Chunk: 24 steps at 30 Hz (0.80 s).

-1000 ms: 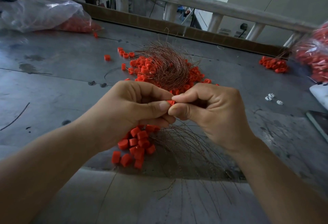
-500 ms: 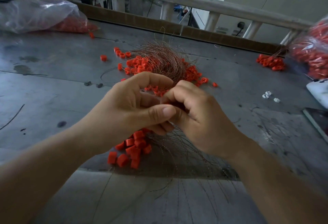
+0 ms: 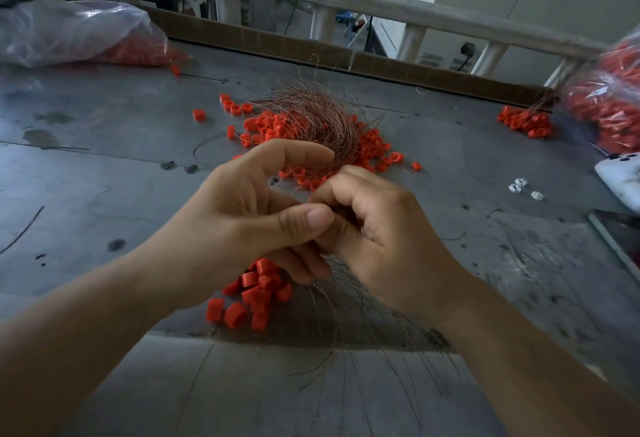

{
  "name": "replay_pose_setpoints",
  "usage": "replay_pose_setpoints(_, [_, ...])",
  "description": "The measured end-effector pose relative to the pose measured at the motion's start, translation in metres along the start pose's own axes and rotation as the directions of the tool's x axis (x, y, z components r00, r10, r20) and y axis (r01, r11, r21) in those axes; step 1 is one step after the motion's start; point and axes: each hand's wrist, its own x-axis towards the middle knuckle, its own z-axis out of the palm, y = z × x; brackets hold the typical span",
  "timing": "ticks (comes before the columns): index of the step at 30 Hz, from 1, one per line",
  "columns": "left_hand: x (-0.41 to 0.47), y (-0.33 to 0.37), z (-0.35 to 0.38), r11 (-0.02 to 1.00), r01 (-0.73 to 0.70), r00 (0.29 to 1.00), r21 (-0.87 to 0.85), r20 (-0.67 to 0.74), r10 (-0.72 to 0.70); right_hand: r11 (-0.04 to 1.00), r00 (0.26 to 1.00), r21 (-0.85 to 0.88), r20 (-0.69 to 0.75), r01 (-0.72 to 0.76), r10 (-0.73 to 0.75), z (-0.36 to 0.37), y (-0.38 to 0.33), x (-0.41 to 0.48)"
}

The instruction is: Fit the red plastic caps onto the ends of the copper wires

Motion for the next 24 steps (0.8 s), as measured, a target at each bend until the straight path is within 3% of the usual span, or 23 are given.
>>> replay_pose_setpoints(9, [0.0, 0.004, -0.002, 0.985, 0.025, 0.999, -0.172, 0.041, -0.018, 0.954, 0.996, 0.295, -0.048, -0.054, 0.071, -0.003, 0.0, -0.001])
replay_pose_setpoints(13, [0.001, 0.008, -0.004, 0.963, -0.028, 0.998, -0.268, -0.054, 0.014, 0.864, 0.985, 0.473, 0.091, -0.175, 0.149, -0.003, 0.0, 0.0])
replay_pose_setpoints(17, [0.002, 0.009, -0.004, 0.952, -0.068, 0.995, -0.297, -0.093, 0.042, 0.745, 0.972, 0.625, 0.121, -0.232, 0.201, -0.007, 0.0, 0.001])
replay_pose_setpoints(21, [0.002, 0.009, -0.007, 0.953, -0.101, 0.991, -0.284, -0.115, 0.071, 0.744, 0.968, 0.619, 0.149, -0.25, 0.201, -0.016, 0.0, 0.001])
replay_pose_setpoints(24, [0.002, 0.008, -0.009, 0.975, -0.102, 0.987, -0.196, -0.143, 0.074, 0.831, 0.973, 0.505, 0.123, -0.232, 0.196, -0.02, 0.0, 0.0])
